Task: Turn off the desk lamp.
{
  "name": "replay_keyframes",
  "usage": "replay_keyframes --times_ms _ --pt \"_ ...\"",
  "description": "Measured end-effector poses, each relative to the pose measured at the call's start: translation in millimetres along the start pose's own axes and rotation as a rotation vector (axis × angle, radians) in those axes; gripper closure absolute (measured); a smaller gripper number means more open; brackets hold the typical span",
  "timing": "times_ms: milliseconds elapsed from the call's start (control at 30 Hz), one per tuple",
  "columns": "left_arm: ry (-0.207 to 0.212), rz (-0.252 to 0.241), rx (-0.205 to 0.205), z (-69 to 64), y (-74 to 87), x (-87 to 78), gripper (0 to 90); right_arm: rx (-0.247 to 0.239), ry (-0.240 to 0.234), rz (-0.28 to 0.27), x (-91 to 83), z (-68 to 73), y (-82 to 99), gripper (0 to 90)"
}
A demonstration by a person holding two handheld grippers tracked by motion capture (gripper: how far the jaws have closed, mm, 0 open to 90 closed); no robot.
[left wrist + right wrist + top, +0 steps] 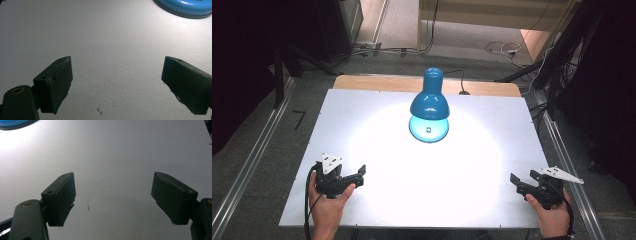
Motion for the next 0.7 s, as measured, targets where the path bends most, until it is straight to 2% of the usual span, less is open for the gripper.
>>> replay_keyframes --times_ms 500,700 --pt "0.022 -0.002 0.024 -15.7 -6.9 10.4 12.1 0.001 0.000 0.003 0.3 0.4 0.1 18.5" --pt "0.033 -0.009 0.022 -22.8 -10.2 15.6 12.1 0.000 0.001 0.002 0.2 0.4 0.1 18.5"
Point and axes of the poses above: each handheld gripper's, and its own axes: x roughly forward along the jaws, y roughly out of its underside, z roughly to its left, the point moved 2 cm from there along x, roughly forward along the jaws, and after that the axes turned 7 degrees about z, right-handed, at the moved point
